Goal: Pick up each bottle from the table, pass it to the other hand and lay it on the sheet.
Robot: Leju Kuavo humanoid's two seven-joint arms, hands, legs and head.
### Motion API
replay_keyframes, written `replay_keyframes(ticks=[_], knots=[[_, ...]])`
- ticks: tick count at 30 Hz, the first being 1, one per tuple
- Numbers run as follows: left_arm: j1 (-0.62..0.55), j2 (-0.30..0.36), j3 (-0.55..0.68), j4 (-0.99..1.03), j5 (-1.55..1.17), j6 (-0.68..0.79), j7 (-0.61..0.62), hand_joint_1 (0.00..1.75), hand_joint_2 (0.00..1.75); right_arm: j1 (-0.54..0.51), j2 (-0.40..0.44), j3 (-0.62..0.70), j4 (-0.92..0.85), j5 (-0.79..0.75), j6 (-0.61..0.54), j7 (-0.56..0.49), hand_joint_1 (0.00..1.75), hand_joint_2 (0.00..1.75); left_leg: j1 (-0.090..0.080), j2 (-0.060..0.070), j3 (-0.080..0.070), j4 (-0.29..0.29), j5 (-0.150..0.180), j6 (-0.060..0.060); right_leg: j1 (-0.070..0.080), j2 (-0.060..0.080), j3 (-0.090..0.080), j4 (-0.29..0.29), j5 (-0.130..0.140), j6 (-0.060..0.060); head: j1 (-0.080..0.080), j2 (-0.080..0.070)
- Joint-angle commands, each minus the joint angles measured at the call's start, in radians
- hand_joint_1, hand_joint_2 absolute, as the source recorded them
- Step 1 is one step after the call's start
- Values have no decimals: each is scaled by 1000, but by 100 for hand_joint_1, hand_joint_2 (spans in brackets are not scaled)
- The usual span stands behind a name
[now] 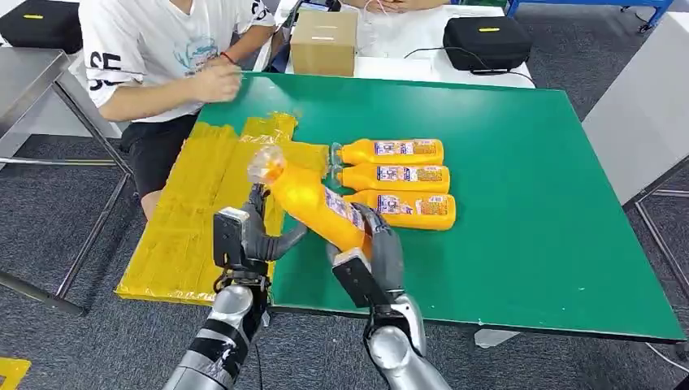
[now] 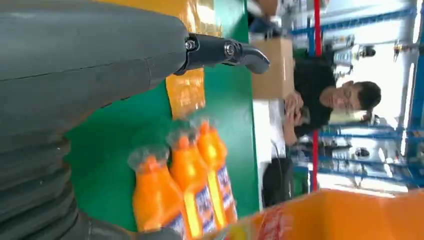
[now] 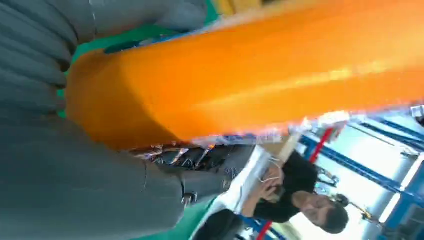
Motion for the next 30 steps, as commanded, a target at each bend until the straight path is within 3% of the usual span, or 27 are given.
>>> replay_keyframes(ticks=[1, 5, 13, 21, 29, 30], knots=[[-25, 70, -84, 6, 214, -332, 58, 0, 175, -133, 1, 67, 202, -47, 7, -61, 175, 175, 1, 3, 3, -1, -1, -2, 1, 3, 2, -1, 0, -2, 0, 0], [-10, 104, -97, -9, 323, -525, 66, 0, 175, -144, -7, 75, 203, -67, 30, -85, 175, 175, 1, 3, 3, -1, -1, -1, 1, 3, 2, -1, 0, -2, 0, 0], [-11, 111, -72, -6, 360, -559, 66, 0, 175, -137, -17, 79, 190, -65, 30, -89, 175, 175, 1, 2, 3, 0, -1, -2, 1, 2, 2, 0, 0, -2, 0, 0], [0, 108, -57, -32, 344, -533, 61, 0, 175, -136, -22, 79, 206, -53, 41, -79, 175, 175, 1, 1, 1, -1, -1, -1, 1, 1, 1, -1, 0, -2, 0, 0], [-3, 104, -93, -72, 201, -368, 39, 0, 175, -166, -9, 118, 276, 2, 63, -39, 175, 175, 1, 1, 1, 0, -1, -1, 1, 1, 0, 0, 0, -2, 0, 0], [-3, 101, -91, -77, 192, -347, 36, 175, 175, -173, -6, 117, 289, 5, 63, -35, 175, 175, 1, 1, 2, 0, -1, -2, 1, 1, 1, 0, -1, -2, 0, 0]])
